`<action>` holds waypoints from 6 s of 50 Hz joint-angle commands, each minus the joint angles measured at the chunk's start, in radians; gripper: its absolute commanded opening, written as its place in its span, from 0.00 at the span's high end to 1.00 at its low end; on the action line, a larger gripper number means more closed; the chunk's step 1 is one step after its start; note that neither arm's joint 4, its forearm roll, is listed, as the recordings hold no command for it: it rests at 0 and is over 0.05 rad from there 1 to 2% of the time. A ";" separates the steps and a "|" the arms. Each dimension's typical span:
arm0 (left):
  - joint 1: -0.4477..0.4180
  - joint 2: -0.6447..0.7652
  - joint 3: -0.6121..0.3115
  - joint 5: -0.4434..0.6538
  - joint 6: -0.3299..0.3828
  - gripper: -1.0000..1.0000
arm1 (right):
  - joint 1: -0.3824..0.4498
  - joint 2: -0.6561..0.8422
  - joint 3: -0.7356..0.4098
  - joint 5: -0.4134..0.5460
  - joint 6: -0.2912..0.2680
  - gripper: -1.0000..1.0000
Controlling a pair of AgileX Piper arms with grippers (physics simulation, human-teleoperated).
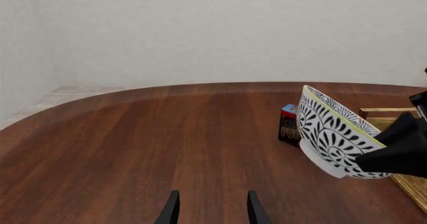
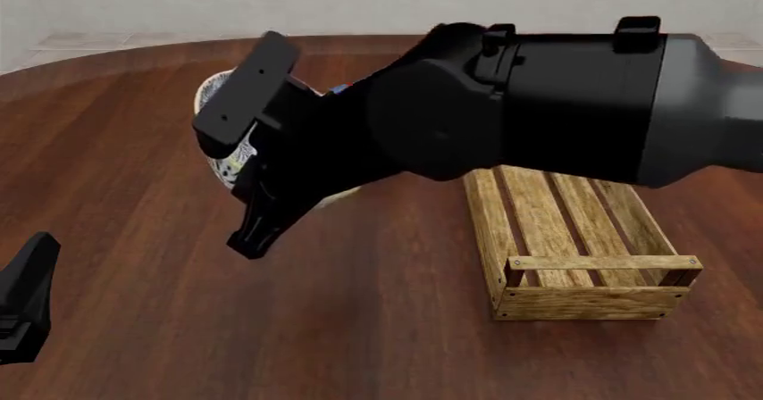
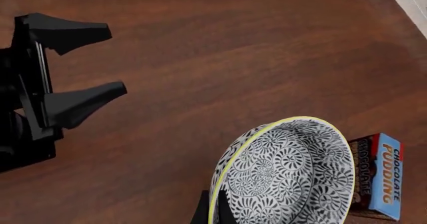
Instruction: Pick up the bowl on the left and put it in the tray.
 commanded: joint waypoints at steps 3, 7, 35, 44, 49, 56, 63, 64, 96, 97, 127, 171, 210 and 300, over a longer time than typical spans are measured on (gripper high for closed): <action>0.000 0.000 0.000 0.000 0.000 0.00 | -0.007 -0.023 -0.050 0.051 0.032 1.00; 0.000 0.000 0.000 0.000 0.000 0.00 | -0.012 -0.028 -0.055 0.060 0.033 1.00; 0.000 0.000 0.000 0.000 0.000 0.00 | -0.190 -0.085 -0.018 0.138 -0.164 1.00; 0.000 0.000 0.000 0.000 0.000 0.00 | -0.275 -0.104 0.041 0.118 -0.249 1.00; 0.000 0.000 0.000 0.000 0.000 0.00 | -0.300 -0.108 0.058 0.116 -0.272 1.00; 0.000 0.000 0.000 0.000 0.000 0.00 | -0.323 -0.120 0.065 0.115 -0.297 1.00; 0.000 0.000 0.000 0.000 0.000 0.00 | -0.348 -0.130 0.076 0.114 -0.317 1.00; 0.000 0.000 0.000 0.000 0.000 0.00 | -0.368 -0.138 0.093 0.102 -0.340 1.00; 0.000 0.000 0.000 0.000 0.000 0.00 | -0.483 -0.211 0.169 0.092 -0.404 1.00; 0.000 0.000 0.000 0.000 0.000 0.00 | -0.483 -0.211 0.169 0.092 -0.404 1.00; 0.000 0.000 0.000 0.000 0.000 0.00 | -0.662 -0.284 0.364 -0.010 -0.464 1.00; 0.000 0.000 0.000 0.000 0.000 0.00 | -0.725 -0.206 0.453 -0.108 -0.444 1.00; 0.000 0.000 0.000 0.000 0.000 0.00 | -0.729 -0.078 0.467 -0.185 -0.405 1.00; 0.000 0.000 0.000 0.000 0.000 0.00 | -0.777 0.077 0.506 -0.292 -0.368 1.00</action>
